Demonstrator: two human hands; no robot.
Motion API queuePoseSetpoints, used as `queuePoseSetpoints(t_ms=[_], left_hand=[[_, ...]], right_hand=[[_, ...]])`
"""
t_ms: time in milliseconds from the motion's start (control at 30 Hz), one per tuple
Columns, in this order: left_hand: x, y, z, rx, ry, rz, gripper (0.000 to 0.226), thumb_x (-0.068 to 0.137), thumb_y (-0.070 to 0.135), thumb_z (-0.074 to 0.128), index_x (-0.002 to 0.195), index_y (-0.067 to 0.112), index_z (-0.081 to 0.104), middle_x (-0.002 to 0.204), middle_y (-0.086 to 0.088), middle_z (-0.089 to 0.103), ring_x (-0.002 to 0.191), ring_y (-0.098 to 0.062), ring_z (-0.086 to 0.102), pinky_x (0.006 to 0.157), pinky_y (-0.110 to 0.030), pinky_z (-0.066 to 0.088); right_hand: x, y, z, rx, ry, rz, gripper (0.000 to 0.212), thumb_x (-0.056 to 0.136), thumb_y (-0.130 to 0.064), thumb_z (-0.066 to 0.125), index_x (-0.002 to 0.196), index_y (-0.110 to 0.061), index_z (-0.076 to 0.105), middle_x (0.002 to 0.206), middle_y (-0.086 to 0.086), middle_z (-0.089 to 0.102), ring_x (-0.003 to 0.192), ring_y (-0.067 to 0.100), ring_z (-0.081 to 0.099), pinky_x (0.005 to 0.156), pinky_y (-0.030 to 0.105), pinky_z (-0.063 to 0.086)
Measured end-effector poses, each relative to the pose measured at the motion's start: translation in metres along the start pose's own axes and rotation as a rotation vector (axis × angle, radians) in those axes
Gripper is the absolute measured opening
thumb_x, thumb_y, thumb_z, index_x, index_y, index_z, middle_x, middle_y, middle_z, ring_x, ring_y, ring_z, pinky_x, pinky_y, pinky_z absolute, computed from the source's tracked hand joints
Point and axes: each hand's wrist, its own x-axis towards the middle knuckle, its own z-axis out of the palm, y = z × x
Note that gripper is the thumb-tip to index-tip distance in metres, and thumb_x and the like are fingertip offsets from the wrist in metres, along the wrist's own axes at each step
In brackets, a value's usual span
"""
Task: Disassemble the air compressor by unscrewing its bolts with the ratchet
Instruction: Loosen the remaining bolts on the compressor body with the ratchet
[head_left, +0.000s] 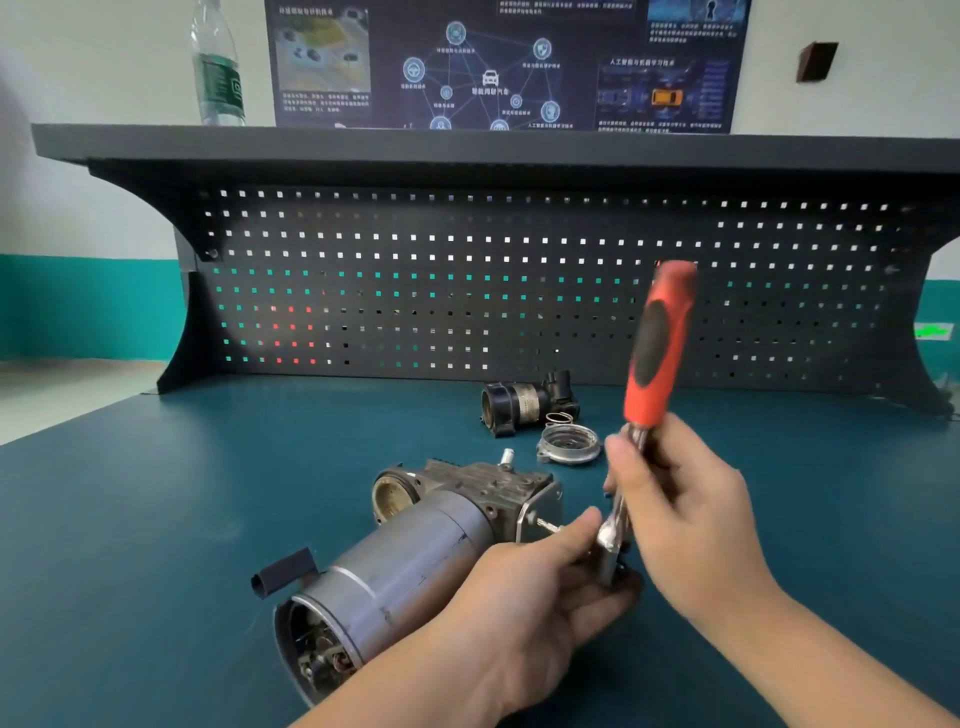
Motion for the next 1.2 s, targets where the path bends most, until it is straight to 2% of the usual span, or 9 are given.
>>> queuePoseSetpoints(t_ms=[100,167,367,533,667,867,933,1067,1200], left_hand=[[-0.005,0.0,0.002,0.045,-0.077,0.004,0.019,0.072,0.014,0.07,0.081,-0.003,0.075,0.087,-0.017,0.071,0.07,-0.02,0.071,0.055,-0.024,0.055],[-0.003,0.0,0.001,0.05,-0.067,0.006,0.02,0.075,0.011,0.069,0.085,-0.005,0.074,0.087,-0.019,0.071,0.07,-0.021,0.071,0.055,-0.024,0.055],[0.001,-0.003,-0.001,0.017,-0.007,-0.013,0.021,0.085,0.007,0.064,0.097,-0.01,0.068,0.084,-0.022,0.07,0.071,-0.027,0.069,0.058,-0.03,0.059],[0.001,-0.001,-0.001,0.012,-0.033,-0.037,0.016,0.086,0.006,0.062,0.087,-0.008,0.069,0.084,-0.022,0.071,0.065,-0.025,0.07,0.06,-0.031,0.06],[0.002,0.0,0.0,-0.005,-0.009,-0.037,0.019,0.087,0.007,0.062,0.095,-0.01,0.066,0.084,-0.021,0.069,0.075,-0.028,0.067,0.062,-0.033,0.06],[-0.002,0.001,0.0,0.031,-0.074,-0.029,0.033,0.077,0.019,0.069,0.097,-0.006,0.069,0.083,-0.016,0.071,0.072,-0.022,0.071,0.062,-0.029,0.059],[-0.003,0.001,0.001,0.026,-0.08,-0.028,0.028,0.076,0.018,0.069,0.091,-0.005,0.07,0.078,-0.015,0.071,0.068,-0.02,0.071,0.059,-0.027,0.058],[0.0,0.001,0.002,0.001,-0.028,-0.049,0.02,0.088,0.012,0.062,0.089,-0.007,0.066,0.08,-0.021,0.068,0.073,-0.029,0.069,0.064,-0.033,0.06],[0.001,0.002,0.002,-0.001,-0.03,-0.07,0.02,0.088,0.012,0.062,0.089,-0.007,0.067,0.077,-0.021,0.069,0.073,-0.03,0.068,0.061,-0.033,0.06]], right_hand=[[-0.003,-0.004,-0.004,-0.199,-0.185,-0.469,0.016,0.097,-0.033,0.045,0.088,-0.021,0.05,0.068,-0.006,0.046,0.058,0.008,0.042,0.057,0.013,0.036],[-0.003,0.002,-0.004,-0.193,-0.178,-0.457,0.017,0.097,-0.034,0.044,0.087,-0.021,0.049,0.069,-0.008,0.044,0.057,0.005,0.042,0.058,0.009,0.034],[0.003,0.019,0.002,0.097,0.027,0.522,0.032,0.094,-0.039,0.052,0.074,-0.015,0.052,0.055,0.001,0.053,0.041,0.008,0.043,0.045,0.026,0.037],[0.002,0.035,0.006,0.416,0.046,1.117,0.027,0.096,-0.019,0.053,0.073,-0.006,0.054,0.045,0.002,0.045,0.027,0.005,0.033,0.029,0.015,0.024],[0.005,0.022,0.005,0.229,0.078,0.696,0.03,0.096,-0.025,0.053,0.072,-0.007,0.054,0.051,0.001,0.056,0.033,0.005,0.039,0.036,0.021,0.032],[0.001,-0.005,-0.009,-0.157,-0.115,-0.395,0.022,0.092,-0.029,0.054,0.081,-0.01,0.058,0.065,-0.008,0.051,0.058,0.004,0.046,0.059,0.014,0.041],[0.0,-0.003,-0.009,-0.192,-0.136,-0.462,0.024,0.094,-0.029,0.052,0.083,-0.009,0.057,0.068,-0.008,0.049,0.061,0.002,0.044,0.061,0.011,0.039],[0.003,0.002,-0.003,-0.004,-0.05,0.044,0.021,0.091,-0.037,0.054,0.076,-0.022,0.056,0.057,-0.002,0.054,0.05,0.012,0.048,0.05,0.025,0.042],[0.009,0.023,0.001,0.193,0.041,0.781,0.031,0.095,-0.026,0.054,0.071,-0.007,0.056,0.043,-0.002,0.051,0.033,0.008,0.038,0.034,0.019,0.03]])
